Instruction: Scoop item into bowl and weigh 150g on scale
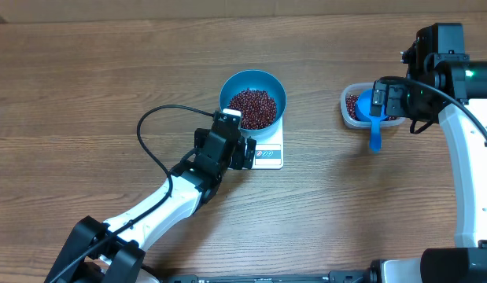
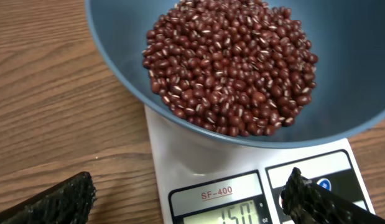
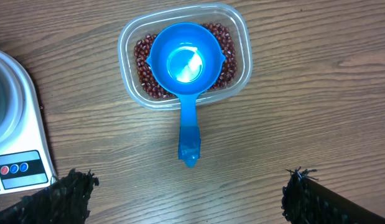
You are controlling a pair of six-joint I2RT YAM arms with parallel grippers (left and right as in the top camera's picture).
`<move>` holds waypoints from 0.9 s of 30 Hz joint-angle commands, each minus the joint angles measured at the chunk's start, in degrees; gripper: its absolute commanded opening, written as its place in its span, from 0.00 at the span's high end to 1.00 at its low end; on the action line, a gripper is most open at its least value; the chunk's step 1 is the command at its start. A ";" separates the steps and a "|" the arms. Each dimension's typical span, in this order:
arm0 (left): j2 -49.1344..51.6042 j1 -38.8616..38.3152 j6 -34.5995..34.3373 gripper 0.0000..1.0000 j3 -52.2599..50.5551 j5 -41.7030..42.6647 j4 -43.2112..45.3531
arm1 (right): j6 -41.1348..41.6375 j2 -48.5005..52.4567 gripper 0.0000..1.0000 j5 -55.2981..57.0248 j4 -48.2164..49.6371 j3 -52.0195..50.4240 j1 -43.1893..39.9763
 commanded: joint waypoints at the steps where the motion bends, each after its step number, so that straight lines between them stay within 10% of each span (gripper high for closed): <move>1: -0.07 0.09 1.81 0.01 1.53 2.36 -0.35 | -0.87 -0.59 0.00 0.35 0.35 1.22 -0.07; 27: -1.66 0.02 4.37 0.00 1.53 5.53 -0.85 | -0.87 -0.59 0.00 0.35 0.35 1.22 -0.07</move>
